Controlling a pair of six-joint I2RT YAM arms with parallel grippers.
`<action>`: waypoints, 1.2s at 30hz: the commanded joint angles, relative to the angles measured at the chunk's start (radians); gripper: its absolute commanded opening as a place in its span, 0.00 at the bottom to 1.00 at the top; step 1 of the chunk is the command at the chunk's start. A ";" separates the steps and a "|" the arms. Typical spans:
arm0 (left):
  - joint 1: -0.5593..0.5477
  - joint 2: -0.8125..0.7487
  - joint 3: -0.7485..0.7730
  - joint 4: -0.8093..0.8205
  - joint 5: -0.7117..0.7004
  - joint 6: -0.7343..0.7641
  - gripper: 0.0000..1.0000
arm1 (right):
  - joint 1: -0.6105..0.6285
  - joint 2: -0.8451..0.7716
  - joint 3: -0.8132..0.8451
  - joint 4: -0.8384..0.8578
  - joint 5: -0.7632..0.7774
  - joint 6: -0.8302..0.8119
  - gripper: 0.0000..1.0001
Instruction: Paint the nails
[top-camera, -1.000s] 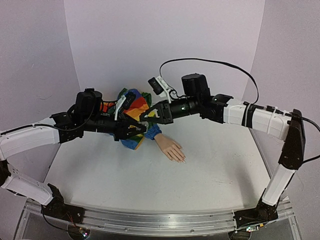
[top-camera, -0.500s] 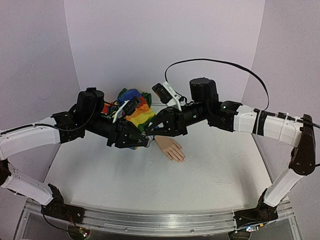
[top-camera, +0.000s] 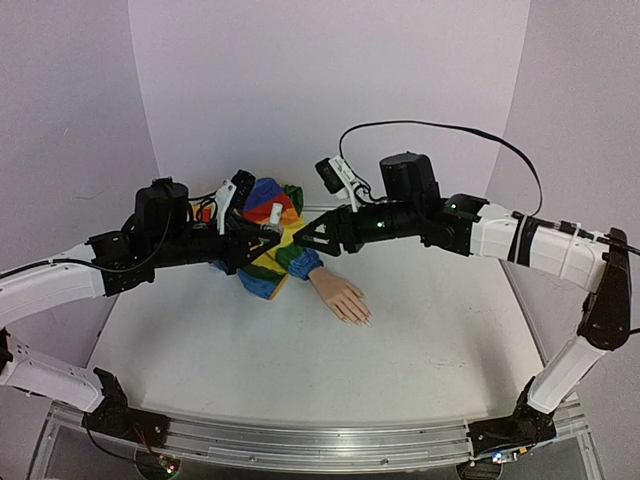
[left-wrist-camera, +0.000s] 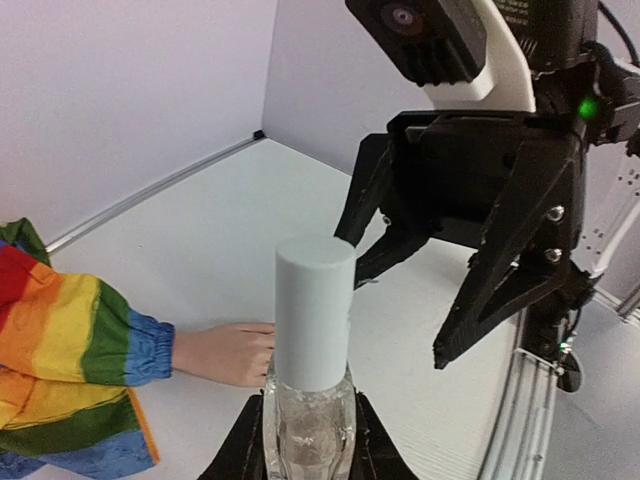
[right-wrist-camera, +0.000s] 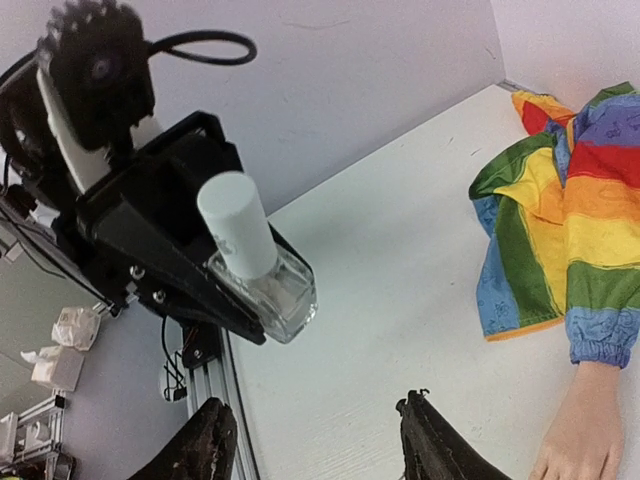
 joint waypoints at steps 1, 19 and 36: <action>-0.009 0.011 0.022 0.064 -0.207 0.108 0.00 | 0.001 0.045 0.123 0.044 0.051 0.085 0.60; -0.013 0.108 0.085 0.065 -0.226 0.130 0.00 | 0.001 0.258 0.329 0.086 0.058 0.183 0.39; 0.028 0.057 0.101 0.066 0.298 -0.023 0.00 | 0.005 0.155 0.206 0.097 -0.464 0.018 0.03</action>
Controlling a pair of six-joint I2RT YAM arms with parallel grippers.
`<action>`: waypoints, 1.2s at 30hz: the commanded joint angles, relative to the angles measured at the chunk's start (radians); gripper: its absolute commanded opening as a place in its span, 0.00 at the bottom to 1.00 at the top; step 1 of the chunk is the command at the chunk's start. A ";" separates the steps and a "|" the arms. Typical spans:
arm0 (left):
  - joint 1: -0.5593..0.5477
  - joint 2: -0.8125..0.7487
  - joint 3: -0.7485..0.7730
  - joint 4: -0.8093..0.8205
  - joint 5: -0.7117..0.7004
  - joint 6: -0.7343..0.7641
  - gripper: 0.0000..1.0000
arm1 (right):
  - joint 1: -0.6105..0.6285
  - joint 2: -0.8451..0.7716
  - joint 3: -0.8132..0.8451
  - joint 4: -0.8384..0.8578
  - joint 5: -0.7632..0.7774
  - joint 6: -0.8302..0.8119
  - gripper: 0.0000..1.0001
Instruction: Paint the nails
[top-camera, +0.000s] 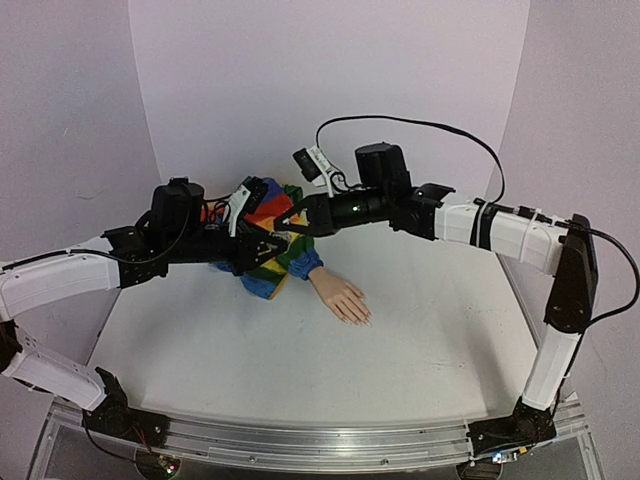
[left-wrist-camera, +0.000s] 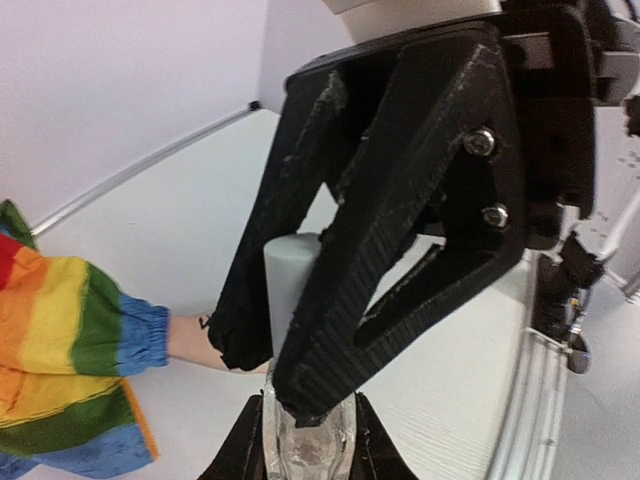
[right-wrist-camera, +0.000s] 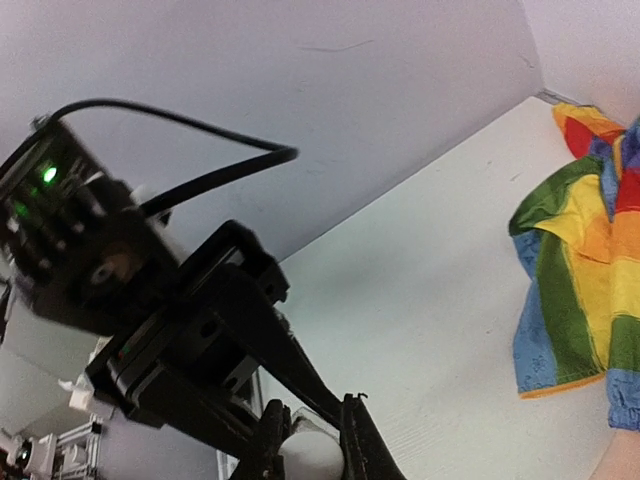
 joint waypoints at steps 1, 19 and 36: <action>0.013 -0.044 0.074 0.076 0.372 -0.092 0.00 | 0.028 -0.109 -0.075 0.044 -0.385 -0.115 0.04; 0.014 -0.054 0.027 0.072 0.316 -0.053 0.00 | 0.074 -0.297 -0.201 -0.124 0.067 -0.134 0.61; -0.035 -0.053 -0.061 0.056 0.001 0.292 0.00 | 0.071 -0.088 0.156 -0.533 0.219 -0.077 0.71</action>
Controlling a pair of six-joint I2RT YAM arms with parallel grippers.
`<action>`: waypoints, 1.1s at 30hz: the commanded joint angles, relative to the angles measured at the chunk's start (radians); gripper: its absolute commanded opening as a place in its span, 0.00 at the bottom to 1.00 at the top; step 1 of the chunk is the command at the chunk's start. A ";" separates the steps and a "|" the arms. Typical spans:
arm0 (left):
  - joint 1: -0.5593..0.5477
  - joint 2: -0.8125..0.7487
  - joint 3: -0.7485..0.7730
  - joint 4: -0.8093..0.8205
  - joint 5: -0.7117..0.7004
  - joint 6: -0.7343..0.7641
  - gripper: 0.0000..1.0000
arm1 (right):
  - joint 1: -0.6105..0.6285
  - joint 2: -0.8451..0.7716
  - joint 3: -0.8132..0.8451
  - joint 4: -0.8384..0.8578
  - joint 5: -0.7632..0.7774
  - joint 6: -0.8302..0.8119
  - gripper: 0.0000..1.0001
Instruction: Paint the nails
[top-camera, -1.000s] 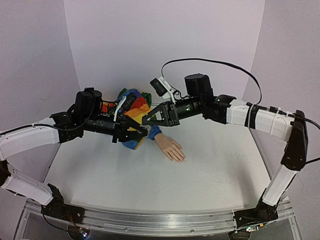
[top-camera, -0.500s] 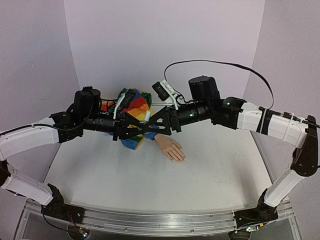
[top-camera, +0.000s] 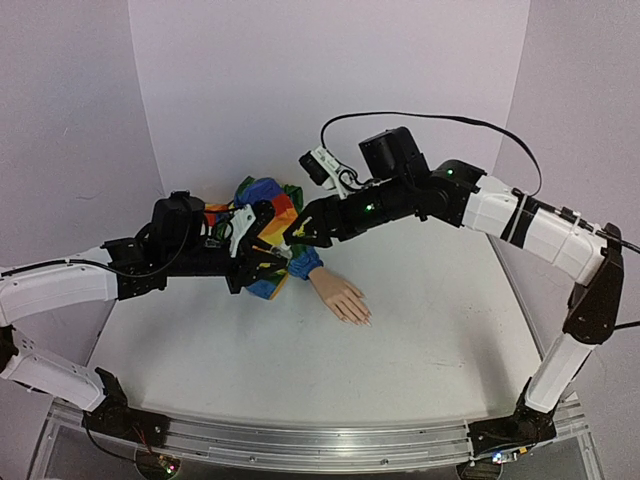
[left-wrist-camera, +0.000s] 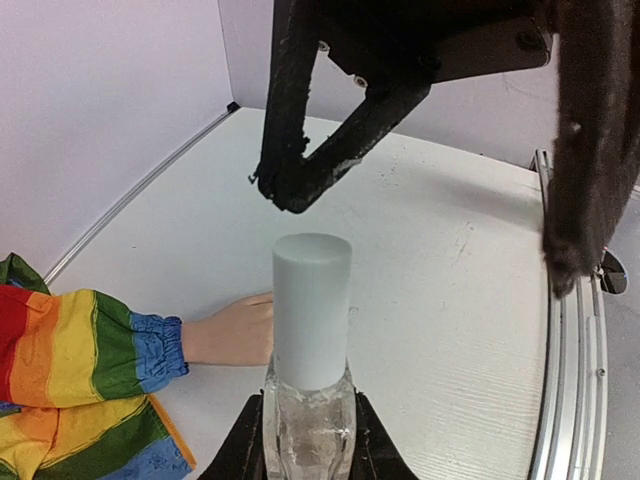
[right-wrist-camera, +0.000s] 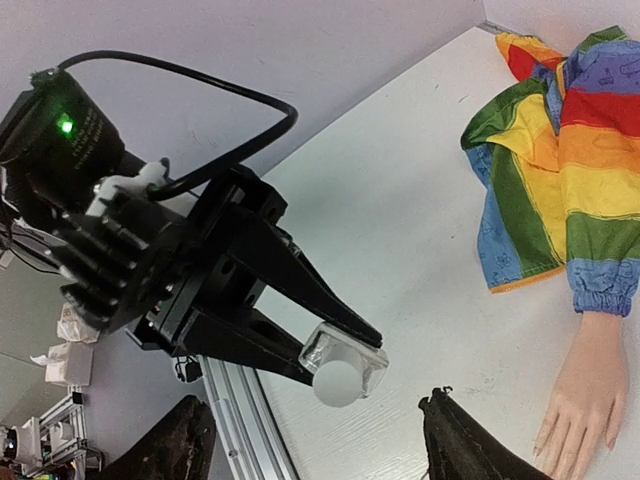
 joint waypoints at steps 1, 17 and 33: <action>-0.005 -0.014 0.014 0.048 -0.036 0.062 0.00 | 0.003 0.066 0.089 -0.082 0.021 0.012 0.69; -0.007 0.005 0.023 0.032 -0.012 0.066 0.00 | 0.004 0.133 0.160 -0.084 -0.003 0.000 0.44; -0.007 0.013 0.044 -0.015 0.017 0.044 0.00 | 0.003 0.127 0.130 -0.082 -0.053 -0.012 0.20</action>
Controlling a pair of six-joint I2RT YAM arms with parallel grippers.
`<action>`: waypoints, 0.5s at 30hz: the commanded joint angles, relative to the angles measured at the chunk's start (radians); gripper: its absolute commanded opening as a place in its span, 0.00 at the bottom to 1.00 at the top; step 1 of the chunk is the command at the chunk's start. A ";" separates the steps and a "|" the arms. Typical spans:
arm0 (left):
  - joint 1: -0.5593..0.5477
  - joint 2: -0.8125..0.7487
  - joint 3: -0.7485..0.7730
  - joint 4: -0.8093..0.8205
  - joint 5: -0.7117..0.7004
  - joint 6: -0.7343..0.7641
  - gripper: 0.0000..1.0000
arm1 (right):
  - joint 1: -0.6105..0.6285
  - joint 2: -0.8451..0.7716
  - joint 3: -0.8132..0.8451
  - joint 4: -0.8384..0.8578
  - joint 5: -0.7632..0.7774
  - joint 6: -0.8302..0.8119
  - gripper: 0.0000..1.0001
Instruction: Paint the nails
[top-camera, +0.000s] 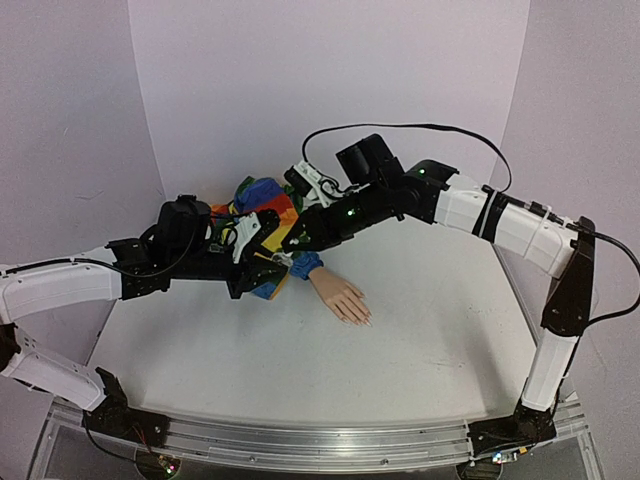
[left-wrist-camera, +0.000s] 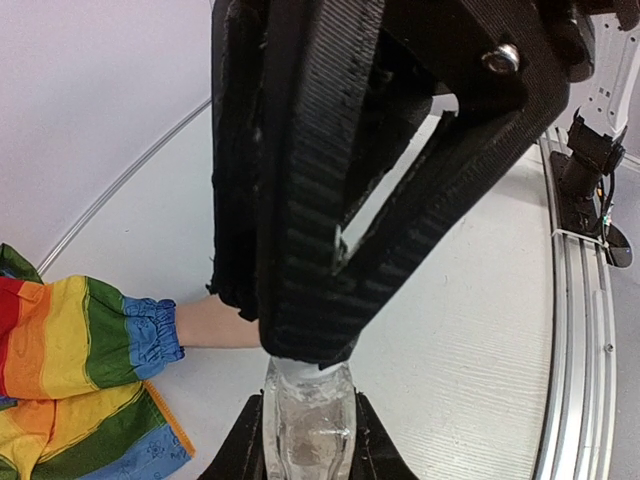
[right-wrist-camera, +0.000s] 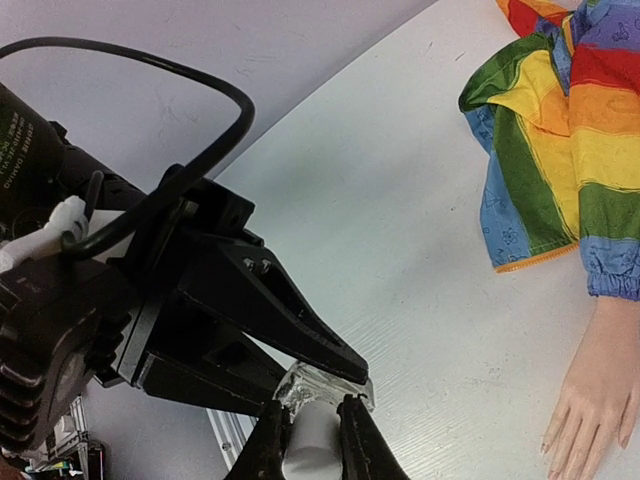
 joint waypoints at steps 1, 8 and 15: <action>-0.006 -0.012 0.045 0.022 0.020 -0.005 0.00 | 0.002 -0.016 0.002 0.010 -0.043 -0.009 0.20; -0.006 -0.015 0.049 0.019 0.026 -0.011 0.00 | 0.003 -0.010 -0.003 0.011 -0.049 -0.018 0.23; -0.006 -0.018 0.045 0.016 0.024 -0.012 0.00 | 0.003 -0.002 -0.003 0.011 -0.058 -0.021 0.29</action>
